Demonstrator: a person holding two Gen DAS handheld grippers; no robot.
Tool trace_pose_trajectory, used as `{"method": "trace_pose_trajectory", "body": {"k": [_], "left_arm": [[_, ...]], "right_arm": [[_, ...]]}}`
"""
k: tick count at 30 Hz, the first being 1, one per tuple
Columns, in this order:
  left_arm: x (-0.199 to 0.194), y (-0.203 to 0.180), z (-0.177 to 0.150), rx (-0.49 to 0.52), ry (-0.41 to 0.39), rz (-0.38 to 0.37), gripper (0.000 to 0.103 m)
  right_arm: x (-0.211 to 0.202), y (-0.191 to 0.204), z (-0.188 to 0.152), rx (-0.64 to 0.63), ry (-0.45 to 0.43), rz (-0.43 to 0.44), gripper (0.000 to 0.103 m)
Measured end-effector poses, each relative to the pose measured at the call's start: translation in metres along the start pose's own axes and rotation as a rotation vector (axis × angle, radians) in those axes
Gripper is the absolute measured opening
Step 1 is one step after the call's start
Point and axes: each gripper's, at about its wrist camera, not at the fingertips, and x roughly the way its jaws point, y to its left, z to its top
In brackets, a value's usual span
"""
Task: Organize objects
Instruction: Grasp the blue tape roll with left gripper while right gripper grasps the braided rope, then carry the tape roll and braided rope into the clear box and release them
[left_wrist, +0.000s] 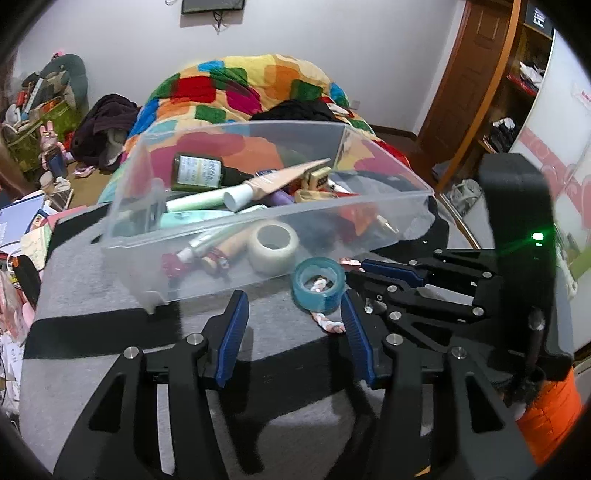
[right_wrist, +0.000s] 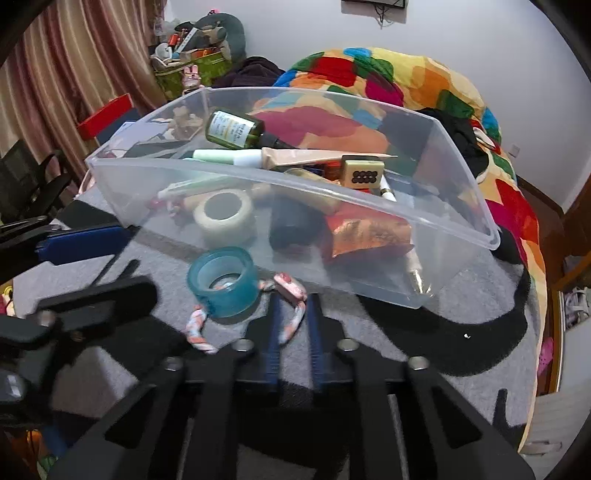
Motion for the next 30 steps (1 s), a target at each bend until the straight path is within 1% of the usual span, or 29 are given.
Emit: {"method": "trace_pose_trajectory", "body": {"k": [2,10,14,17,18,19,20,25,30], "left_arm": [[0.006,-0.002,0.001,0.005,0.016,-0.004,0.053],[0.037,-0.018,0.006,0.033,0.094,-0.024,0.053],[0.044,-0.024,0.013,0.034,0.102,-0.028,0.053],[0.05,-0.025,0.016,0.014,0.113,-0.042,0.053],[0.052,-0.025,0.016,0.009,0.116,-0.041,0.052],[0.054,-0.025,0.016,0.009,0.119,-0.039,0.046],[0.054,-0.026,0.016,0.013,0.118,-0.035,0.039],[0.047,-0.026,0.012,0.02,0.09,-0.025,0.039],[0.033,-0.023,0.006,0.015,0.055,-0.027,0.039]], "right_arm": [[-0.003,-0.002,-0.004,0.004,-0.007,-0.003,0.007],[-0.026,-0.016,-0.028,0.037,-0.029,-0.034,0.006],[-0.036,-0.021,-0.036,0.054,-0.039,-0.041,0.006],[-0.045,-0.025,-0.041,0.071,-0.054,-0.046,0.006],[-0.047,-0.027,-0.042,0.077,-0.059,-0.047,0.006],[-0.05,-0.029,-0.043,0.083,-0.064,-0.047,0.006],[-0.053,-0.031,-0.043,0.09,-0.07,-0.047,0.006],[-0.063,-0.036,-0.04,0.111,-0.099,-0.034,0.006],[-0.071,-0.033,-0.031,0.134,-0.13,-0.001,0.006]]}}
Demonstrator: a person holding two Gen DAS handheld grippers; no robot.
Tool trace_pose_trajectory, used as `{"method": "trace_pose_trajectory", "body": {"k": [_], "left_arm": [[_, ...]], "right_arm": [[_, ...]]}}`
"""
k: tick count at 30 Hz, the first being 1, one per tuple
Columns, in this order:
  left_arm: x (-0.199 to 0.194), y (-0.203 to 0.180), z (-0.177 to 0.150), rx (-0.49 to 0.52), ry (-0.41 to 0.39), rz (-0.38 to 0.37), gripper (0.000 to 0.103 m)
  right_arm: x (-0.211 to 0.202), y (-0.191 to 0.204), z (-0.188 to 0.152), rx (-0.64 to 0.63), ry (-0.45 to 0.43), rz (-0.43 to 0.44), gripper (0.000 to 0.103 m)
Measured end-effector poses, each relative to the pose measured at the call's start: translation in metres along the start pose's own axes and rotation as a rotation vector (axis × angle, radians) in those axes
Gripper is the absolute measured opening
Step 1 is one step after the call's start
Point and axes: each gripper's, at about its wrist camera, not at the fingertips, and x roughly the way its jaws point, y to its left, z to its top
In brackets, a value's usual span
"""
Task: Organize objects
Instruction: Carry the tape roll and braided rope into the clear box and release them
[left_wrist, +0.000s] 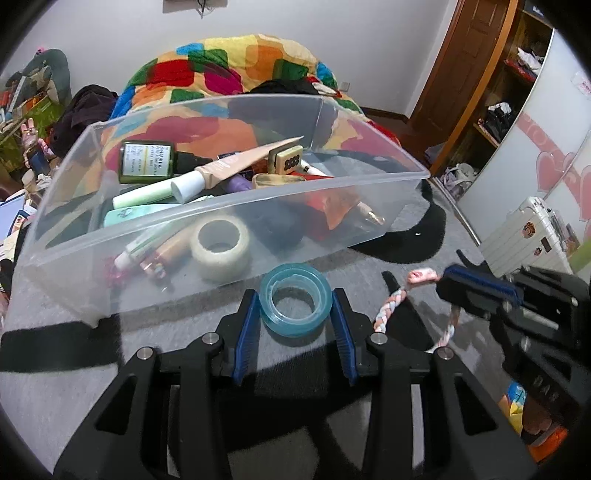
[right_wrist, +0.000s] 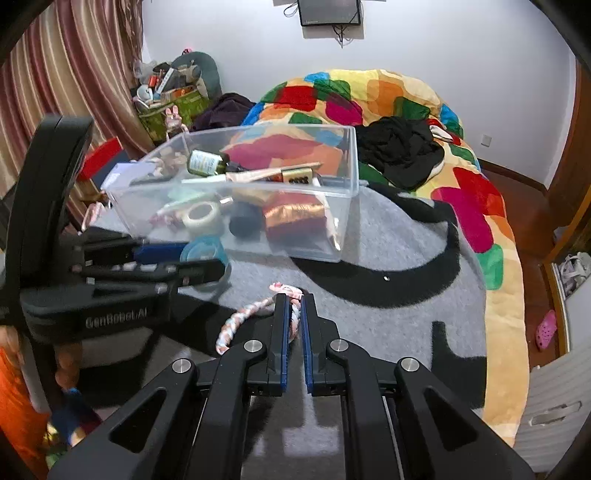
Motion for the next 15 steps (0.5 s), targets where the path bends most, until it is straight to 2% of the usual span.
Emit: {"method": "trace_pose_trajectory", "body": {"k": [4,15], "left_arm": [[-0.018,0.004,0.0,-0.013,-0.04,-0.003,0.039],[-0.082,0.017,0.022,-0.017,-0.215,0.009,0.039]], "right_arm": [[-0.009,0.005,0.013,0.015,-0.039,0.017,0.006],[-0.04,0.024,0.065,-0.004,-0.166,0.058,0.006]]}}
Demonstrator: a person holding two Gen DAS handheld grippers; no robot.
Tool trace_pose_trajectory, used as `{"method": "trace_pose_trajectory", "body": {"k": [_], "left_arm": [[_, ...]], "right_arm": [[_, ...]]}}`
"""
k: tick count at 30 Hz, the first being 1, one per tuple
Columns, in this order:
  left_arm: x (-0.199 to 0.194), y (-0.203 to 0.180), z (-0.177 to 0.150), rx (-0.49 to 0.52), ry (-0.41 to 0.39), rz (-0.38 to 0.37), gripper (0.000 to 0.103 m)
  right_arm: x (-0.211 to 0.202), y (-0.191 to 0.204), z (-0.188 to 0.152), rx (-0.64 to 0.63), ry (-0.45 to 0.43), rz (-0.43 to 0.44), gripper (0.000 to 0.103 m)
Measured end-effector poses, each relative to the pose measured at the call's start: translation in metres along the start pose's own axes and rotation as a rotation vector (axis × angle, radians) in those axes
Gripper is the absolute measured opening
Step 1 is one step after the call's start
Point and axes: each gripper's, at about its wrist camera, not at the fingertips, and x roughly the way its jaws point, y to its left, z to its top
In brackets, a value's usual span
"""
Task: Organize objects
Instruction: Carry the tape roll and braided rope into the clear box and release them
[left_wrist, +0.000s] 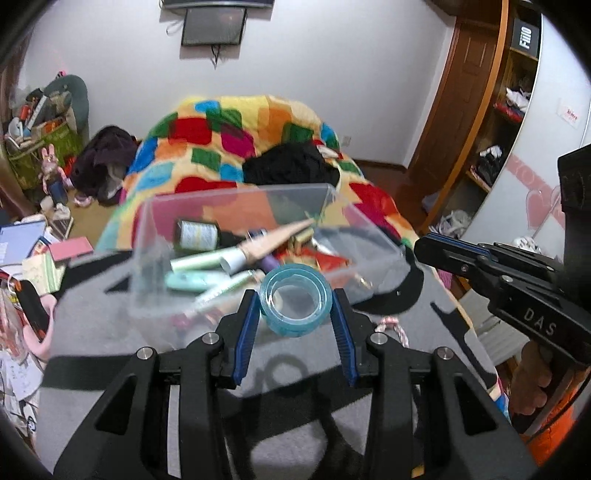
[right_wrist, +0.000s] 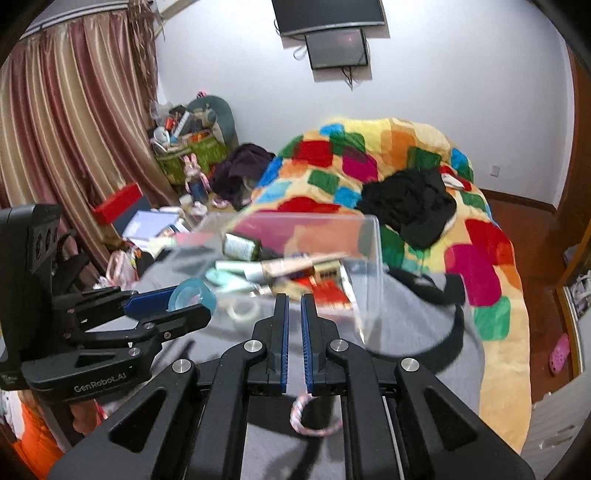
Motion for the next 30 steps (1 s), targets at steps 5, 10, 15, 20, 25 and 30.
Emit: {"method": "trace_pose_trajectory", "body": {"k": [5,10,15,20,25,30], "left_arm": [[-0.004,0.013,0.011,0.0,-0.019,0.037,0.039],[0.013,0.03,0.022,-0.015,0.019,0.073,0.039],[0.033,0.039,0.029,-0.03,0.055,0.092,0.039],[0.051,0.041,0.029,-0.022,0.099,0.107,0.039],[0.064,0.04,0.027,-0.015,0.128,0.101,0.039],[0.071,0.04,0.025,-0.012,0.152,0.081,0.039]], "right_arm": [[0.006,0.0,-0.008,-0.017,0.034,-0.006,0.007],[0.03,-0.021,-0.05,-0.007,0.148,-0.09,0.036],[0.058,-0.048,-0.068,0.057,0.243,-0.11,0.036],[0.071,-0.049,-0.075,0.065,0.273,-0.077,0.021],[0.064,-0.04,-0.077,0.037,0.25,-0.089,0.019],[0.046,-0.026,-0.061,0.023,0.193,-0.035,0.019]]}}
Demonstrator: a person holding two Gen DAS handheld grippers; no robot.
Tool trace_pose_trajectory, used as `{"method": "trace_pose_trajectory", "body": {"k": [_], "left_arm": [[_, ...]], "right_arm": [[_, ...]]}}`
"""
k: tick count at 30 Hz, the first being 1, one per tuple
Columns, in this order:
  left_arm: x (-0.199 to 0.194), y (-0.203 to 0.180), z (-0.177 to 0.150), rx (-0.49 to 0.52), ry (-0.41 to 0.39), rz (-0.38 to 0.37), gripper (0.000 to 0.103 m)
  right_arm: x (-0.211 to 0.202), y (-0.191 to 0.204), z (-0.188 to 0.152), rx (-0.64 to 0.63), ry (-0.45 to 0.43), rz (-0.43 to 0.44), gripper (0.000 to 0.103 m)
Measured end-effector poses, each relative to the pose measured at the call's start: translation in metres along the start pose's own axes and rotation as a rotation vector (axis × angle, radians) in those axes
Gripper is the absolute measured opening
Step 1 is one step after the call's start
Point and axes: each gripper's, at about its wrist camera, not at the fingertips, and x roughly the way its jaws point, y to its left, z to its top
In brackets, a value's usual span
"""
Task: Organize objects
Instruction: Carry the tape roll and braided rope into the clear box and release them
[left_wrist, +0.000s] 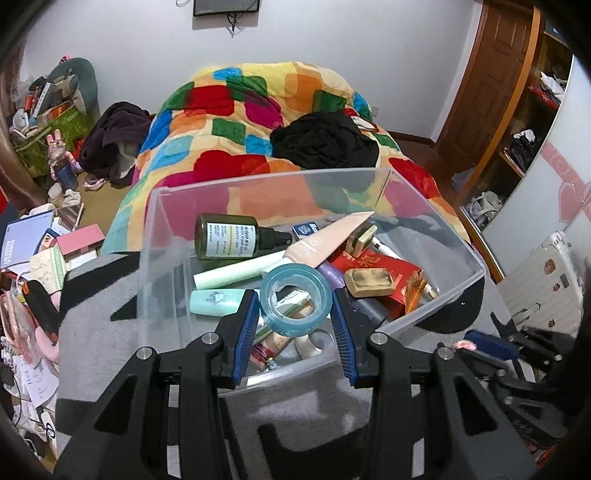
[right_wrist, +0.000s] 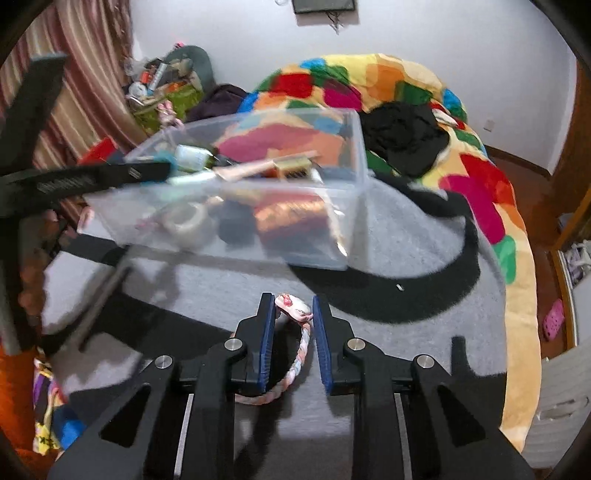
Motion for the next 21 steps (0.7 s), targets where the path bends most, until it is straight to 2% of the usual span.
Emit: {"method": "trace_pose_trajectory", "body": {"k": [4,9,12,16,21], "left_arm": [[-0.004,0.003,-0.001,-0.016,-0.005,-0.029,0.039],[-0.017,0.003,-0.001,-0.015,-0.037,-0.024,0.041],[-0.027,0.003,-0.001,-0.013,-0.07,-0.014,0.048],[-0.041,0.002,-0.004,-0.009,-0.114,-0.003,0.055],[-0.051,0.003,-0.007,-0.01,-0.159,0.012,0.061]], "right_arm": [[-0.02,0.01,0.025,-0.012,-0.076,0.041,0.019],[-0.032,0.021,0.059,-0.002,-0.156,0.065,0.019],[-0.028,0.025,0.075,0.007,-0.184,0.052,0.019],[-0.009,0.026,0.091,0.035,-0.179,0.032,0.019],[0.026,0.024,0.102,0.076,-0.126,0.02,0.019]]}}
